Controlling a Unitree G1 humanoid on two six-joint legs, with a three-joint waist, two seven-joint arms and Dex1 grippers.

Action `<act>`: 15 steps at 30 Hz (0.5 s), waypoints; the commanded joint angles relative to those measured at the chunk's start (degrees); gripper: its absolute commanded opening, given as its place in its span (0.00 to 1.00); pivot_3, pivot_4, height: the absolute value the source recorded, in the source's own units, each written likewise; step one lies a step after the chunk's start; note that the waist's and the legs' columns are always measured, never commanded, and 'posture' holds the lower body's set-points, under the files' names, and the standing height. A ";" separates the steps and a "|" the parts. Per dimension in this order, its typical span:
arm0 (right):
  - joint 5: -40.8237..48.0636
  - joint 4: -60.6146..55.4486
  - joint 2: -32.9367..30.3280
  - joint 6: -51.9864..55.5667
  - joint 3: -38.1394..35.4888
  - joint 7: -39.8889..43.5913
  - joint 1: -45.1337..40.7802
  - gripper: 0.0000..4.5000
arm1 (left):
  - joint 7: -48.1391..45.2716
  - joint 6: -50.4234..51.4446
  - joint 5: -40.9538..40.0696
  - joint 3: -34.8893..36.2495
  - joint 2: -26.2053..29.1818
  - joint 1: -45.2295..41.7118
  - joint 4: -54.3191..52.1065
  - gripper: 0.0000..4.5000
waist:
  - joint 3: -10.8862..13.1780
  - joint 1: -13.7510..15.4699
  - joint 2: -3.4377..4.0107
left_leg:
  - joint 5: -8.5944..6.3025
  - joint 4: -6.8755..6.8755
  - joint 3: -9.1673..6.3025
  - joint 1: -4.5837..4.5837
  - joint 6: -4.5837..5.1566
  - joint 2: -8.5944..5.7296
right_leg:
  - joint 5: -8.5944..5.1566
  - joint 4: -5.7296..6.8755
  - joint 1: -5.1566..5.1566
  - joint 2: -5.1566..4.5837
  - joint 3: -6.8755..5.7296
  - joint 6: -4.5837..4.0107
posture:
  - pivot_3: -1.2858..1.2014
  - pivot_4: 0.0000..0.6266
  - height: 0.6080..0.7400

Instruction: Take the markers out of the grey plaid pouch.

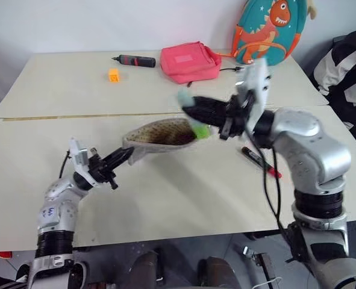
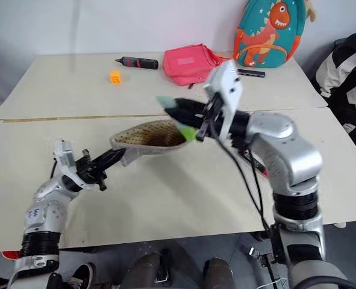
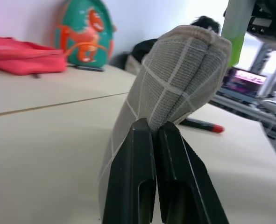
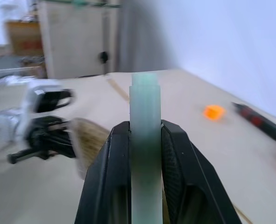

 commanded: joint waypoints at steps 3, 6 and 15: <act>-0.63 -0.49 -14.42 9.03 1.54 1.68 0.70 0.11 | 2.68 11.11 -8.77 5.63 3.28 2.22 -6.08 0.00 | 0.00 0.04 0.00 | -0.03 -0.03 -0.03 -0.02 0.02 0.01 | 0.00 -0.03 0.03 -0.02 0.09 0.00 | 0.52 0.24 1.00; -3.27 -2.52 -22.53 8.59 7.26 4.99 7.77 0.11 | 5.58 23.10 -18.58 8.46 4.78 3.91 -9.81 0.00 | 0.00 0.15 -0.02 | -0.09 -0.03 -0.13 -0.08 0.07 0.00 | 0.00 -0.09 0.11 -0.37 0.21 0.00 | 0.52 0.24 1.00; -13.49 2.26 -21.90 2.58 17.09 -0.38 17.64 0.11 | 14.51 38.05 -27.92 12.43 8.64 5.22 -10.58 0.00 | 0.04 0.02 -0.05 | 0.01 0.14 -0.06 -0.27 0.11 -0.08 | 0.00 -0.13 -0.02 -0.50 0.01 0.01 | 0.52 0.24 1.00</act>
